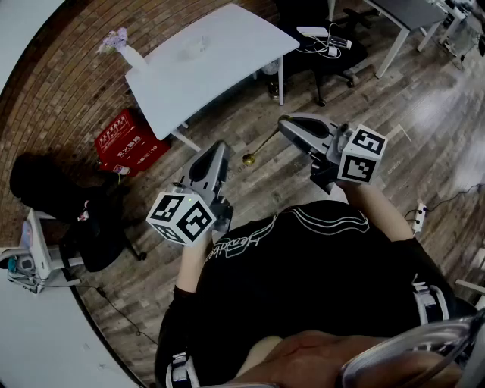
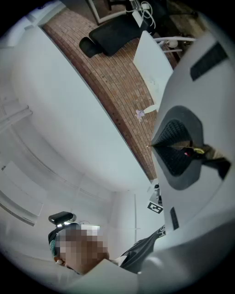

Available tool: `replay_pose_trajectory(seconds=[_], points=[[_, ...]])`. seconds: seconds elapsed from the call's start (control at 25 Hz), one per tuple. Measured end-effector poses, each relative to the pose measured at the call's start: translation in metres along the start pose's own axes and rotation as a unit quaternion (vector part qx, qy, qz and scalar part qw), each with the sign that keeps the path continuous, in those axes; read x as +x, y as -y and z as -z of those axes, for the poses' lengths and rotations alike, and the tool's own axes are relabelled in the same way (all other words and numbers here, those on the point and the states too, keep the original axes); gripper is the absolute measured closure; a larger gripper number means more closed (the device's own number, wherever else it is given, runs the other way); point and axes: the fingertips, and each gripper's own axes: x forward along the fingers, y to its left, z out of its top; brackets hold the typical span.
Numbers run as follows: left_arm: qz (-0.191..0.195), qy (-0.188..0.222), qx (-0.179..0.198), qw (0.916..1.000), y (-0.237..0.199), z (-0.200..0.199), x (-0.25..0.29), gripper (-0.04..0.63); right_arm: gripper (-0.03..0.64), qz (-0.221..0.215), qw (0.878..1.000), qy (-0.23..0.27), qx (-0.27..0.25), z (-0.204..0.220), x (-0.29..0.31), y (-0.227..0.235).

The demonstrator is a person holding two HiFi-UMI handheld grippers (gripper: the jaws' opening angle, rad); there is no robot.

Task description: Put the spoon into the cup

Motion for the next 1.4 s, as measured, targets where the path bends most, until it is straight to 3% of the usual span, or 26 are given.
replay_pose_trajectory(seconds=[0.68, 1.4], points=[[0.008, 0.007, -0.002, 0.9999, -0.017, -0.004, -0.012, 0.592, 0.618, 0.006, 1.0, -0.007, -0.007, 0.009, 0.021, -0.007], [0.017, 0.018, -0.006, 0.9997, -0.076, -0.02, -0.031, 0.592, 0.618, 0.036, 0.999, 0.009, 0.005, 0.017, 0.067, 0.001]])
